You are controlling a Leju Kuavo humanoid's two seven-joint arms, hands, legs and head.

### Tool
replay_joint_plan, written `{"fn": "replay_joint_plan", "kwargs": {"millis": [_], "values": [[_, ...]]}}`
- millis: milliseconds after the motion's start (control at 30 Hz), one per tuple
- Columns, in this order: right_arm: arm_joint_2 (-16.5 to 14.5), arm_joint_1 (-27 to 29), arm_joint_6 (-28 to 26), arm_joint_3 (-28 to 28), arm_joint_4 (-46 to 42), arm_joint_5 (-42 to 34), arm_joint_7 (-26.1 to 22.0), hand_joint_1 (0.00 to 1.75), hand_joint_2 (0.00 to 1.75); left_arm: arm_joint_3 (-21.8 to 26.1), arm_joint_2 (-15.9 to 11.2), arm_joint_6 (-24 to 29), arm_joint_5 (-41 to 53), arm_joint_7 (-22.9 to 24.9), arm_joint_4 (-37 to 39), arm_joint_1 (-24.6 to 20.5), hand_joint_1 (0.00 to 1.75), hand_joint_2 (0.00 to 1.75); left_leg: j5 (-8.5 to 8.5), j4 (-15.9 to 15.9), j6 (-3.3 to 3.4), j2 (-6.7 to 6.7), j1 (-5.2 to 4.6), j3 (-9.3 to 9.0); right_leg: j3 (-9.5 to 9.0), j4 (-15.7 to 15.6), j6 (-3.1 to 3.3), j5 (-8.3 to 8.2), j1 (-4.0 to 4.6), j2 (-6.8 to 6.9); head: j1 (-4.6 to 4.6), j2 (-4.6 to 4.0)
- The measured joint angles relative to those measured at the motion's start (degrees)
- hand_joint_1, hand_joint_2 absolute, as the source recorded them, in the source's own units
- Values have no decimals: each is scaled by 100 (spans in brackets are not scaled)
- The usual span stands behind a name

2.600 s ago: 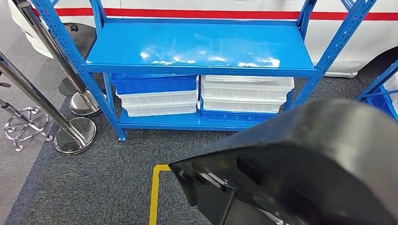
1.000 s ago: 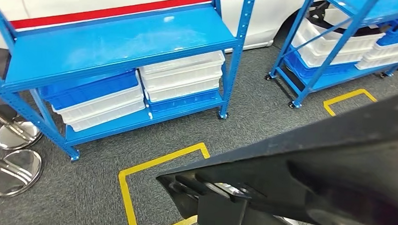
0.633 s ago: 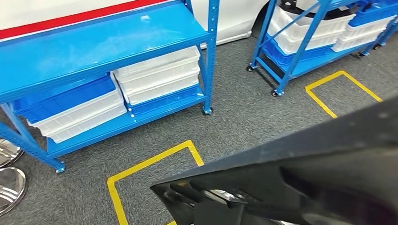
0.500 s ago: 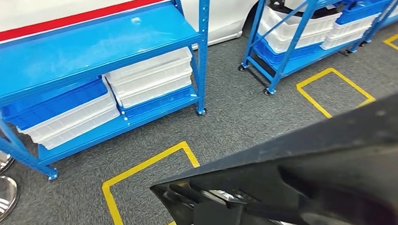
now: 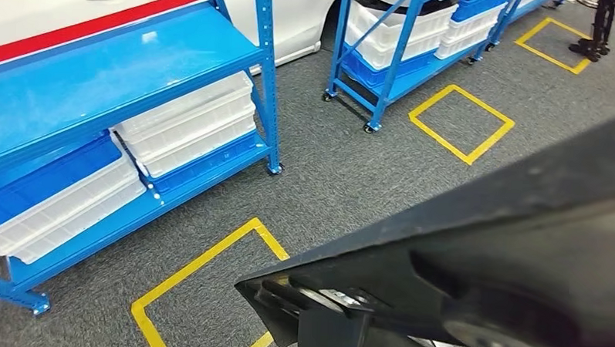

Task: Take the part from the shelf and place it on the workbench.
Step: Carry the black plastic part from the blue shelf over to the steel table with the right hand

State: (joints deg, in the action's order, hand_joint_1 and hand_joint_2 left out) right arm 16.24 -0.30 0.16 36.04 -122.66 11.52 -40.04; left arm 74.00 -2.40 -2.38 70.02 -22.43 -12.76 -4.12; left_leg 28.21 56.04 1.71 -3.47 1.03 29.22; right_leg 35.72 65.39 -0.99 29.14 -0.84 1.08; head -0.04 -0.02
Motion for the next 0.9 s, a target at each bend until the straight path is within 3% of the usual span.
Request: {"fn": "replay_joint_plan", "kwargs": {"millis": [67, 100, 167, 200, 267, 333, 400, 433, 467, 533, 567, 633, 700, 767, 833, 900], "values": [[-1, 0, -16, -4, 1, 11, 1, 175, 175, 4, -1, 0, -5, -7, 0, -11, 0, 175, 30, 14, -46, -91, -23, -25, -344, -650, 60, -189, 60, 197, 0, 0], [-2, 2, -17, -5, 2, 12, 2, 175, 175, 7, -1, 0, -5, -8, 0, -11, 0, 175, 42, 20, -71, -135, -34, -30, -393, -769, 84, -194, 88, 243, -1, 0], [-4, 13, -20, -6, 2, 13, 2, 175, 175, 14, -1, 0, -7, -9, 0, -19, 0, 175, 58, 22, -127, -238, -45, -34, -370, -791, 134, -199, 102, 155, -2, 0], [-6, 20, -22, -6, 1, 14, 2, 175, 175, 18, -3, -1, -12, -13, 0, -31, 0, 175, 95, 51, -154, -214, -37, -30, -367, -814, 165, -217, 90, 102, -2, 0], [-14, 20, -37, -6, 0, 17, 2, 175, 175, 37, -11, -23, -48, -39, 0, -46, 0, 175, 327, 366, -192, 12, -14, 98, -372, -863, 244, -257, 59, 7, -3, 0], [-23, 14, -82, -6, 0, 15, 2, 175, 175, 73, -32, -74, -108, -116, 0, -32, 0, 175, 722, 1113, -207, 264, 3, 431, -357, -863, 284, -270, 56, -93, -4, 0], [-26, 11, -153, -6, 0, -6, 2, 175, 175, 103, -66, -169, -164, -222, 0, -16, 0, 175, 934, 1759, -222, 319, 5, 744, -340, -838, 290, -269, 61, -213, -5, 0], [-27, 6, -187, -6, 0, -27, 2, 175, 175, 115, -91, -245, -196, -273, 0, -16, 0, 175, 864, 1788, -226, 323, 8, 772, -337, -821, 289, -266, 60, -278, -5, 0], [-27, -3, -214, -6, 0, -53, 2, 175, 175, 128, -121, -331, -229, -318, 0, -21, 0, 175, 678, 1572, -227, 334, 15, 687, -338, -801, 283, -260, 56, -346, -5, 0], [-30, -25, -258, -6, 0, -96, 1, 175, 175, 167, -194, -470, -282, -395, 0, -31, 0, 175, 238, 776, -229, 503, 43, 343, -330, -747, 245, -236, 50, -485, -5, 0], [-31, -38, -281, -5, -1, -107, 1, 175, 175, 190, -229, -505, -297, -427, -1, -32, 0, 175, 119, 450, -223, 621, 54, 209, -308, -708, 217, -226, 50, -549, -4, 0], [-34, -50, -322, -4, -2, -115, 1, 175, 175, 226, -283, -527, -302, -462, -2, -33, 0, 175, 87, 209, -193, 763, 48, 111, -250, -683, 144, -241, 41, -665, -4, 0], [-36, -48, -344, -4, -4, -116, 0, 175, 175, 242, -312, -529, -302, -466, -2, -51, 0, 175, 50, 162, -120, 669, 34, 95, -211, -708, 65, -277, 17, -751, -4, 0], [-35, -38, -385, -3, -14, -109, 0, 175, 175, 246, -333, -518, -301, -435, -2, -76, 0, 175, 12, 116, -40, 547, 36, 83, -111, -517, 7, -154, 19, -561, -2, 0], [-34, -7, -459, -3, -22, -84, 0, 175, 175, 256, -346, -486, -302, -363, -2, -59, 0, 175, 8, 102, 3, 406, 19, 79, 183, 99, -32, 179, 26, -261, -1, 0], [-25, 61, -513, -4, -21, -60, 0, 175, 175, 280, -356, -444, -327, -276, -2, -23, 0, 175, 15, 102, 20, 255, -9, 84, 520, 762, -51, 428, 18, -169, -2, 0]]}}
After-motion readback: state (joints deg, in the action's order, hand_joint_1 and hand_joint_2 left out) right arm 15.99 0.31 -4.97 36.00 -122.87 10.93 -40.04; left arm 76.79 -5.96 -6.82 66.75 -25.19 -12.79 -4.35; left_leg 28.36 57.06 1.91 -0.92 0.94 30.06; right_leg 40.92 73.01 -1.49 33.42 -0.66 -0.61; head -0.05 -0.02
